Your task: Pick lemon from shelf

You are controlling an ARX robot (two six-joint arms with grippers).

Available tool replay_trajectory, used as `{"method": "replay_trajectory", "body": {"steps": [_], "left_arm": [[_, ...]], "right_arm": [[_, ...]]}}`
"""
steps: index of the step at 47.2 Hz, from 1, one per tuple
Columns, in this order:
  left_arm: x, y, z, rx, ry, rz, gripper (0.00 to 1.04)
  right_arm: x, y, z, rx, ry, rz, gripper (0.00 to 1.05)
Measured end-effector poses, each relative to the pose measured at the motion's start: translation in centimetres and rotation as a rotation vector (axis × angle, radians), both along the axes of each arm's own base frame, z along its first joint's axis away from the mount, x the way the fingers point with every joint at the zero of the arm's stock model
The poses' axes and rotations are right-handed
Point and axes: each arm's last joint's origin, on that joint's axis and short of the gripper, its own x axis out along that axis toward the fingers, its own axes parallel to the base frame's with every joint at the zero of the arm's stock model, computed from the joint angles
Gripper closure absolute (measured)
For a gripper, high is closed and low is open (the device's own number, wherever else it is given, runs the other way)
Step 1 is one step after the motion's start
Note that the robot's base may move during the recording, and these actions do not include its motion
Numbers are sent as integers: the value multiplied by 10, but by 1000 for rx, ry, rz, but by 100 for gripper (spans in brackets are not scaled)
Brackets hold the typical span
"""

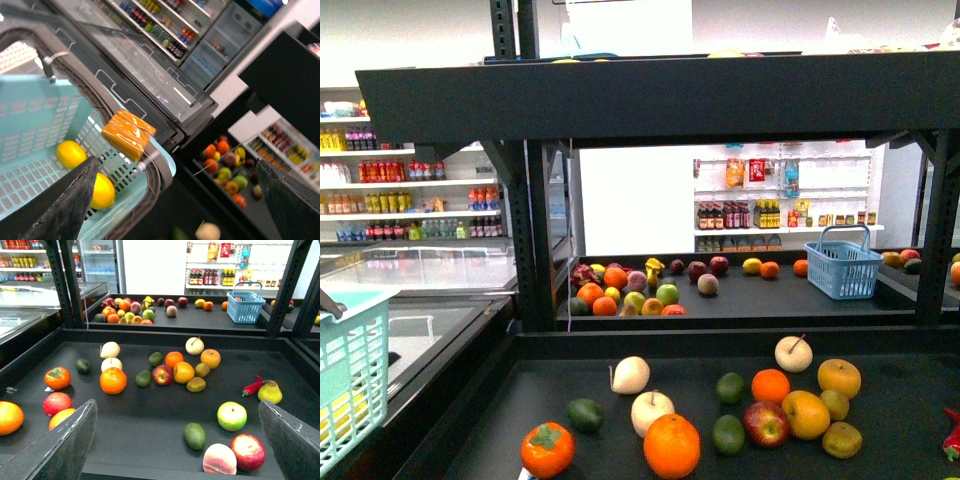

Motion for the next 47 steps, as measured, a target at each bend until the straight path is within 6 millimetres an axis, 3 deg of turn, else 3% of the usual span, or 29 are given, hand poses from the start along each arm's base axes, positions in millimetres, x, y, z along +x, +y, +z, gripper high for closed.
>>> {"method": "replay_trajectory", "body": {"steps": [9, 15, 19, 24, 29, 37, 41, 47], "left_arm": [[-60, -38, -12, 313, 121, -94, 8], [-98, -57, -17, 407, 93, -94, 8], [-125, -67, -27, 474, 84, -294, 21], [-157, -71, -65, 510, 96, -376, 42], [-170, -67, -90, 514, 90, -386, 61], [-177, -58, -112, 517, 84, -396, 103], [-179, -47, -120, 521, 87, -373, 102], [-182, -47, -127, 522, 81, -380, 102]], "right_arm": [[0, 0, 0, 0, 0, 0, 8], [0, 0, 0, 0, 0, 0, 8], [0, 0, 0, 0, 0, 0, 8], [0, 0, 0, 0, 0, 0, 8], [0, 0, 0, 0, 0, 0, 8], [0, 0, 0, 0, 0, 0, 8], [0, 0, 0, 0, 0, 0, 8], [0, 0, 0, 0, 0, 0, 8]]}}
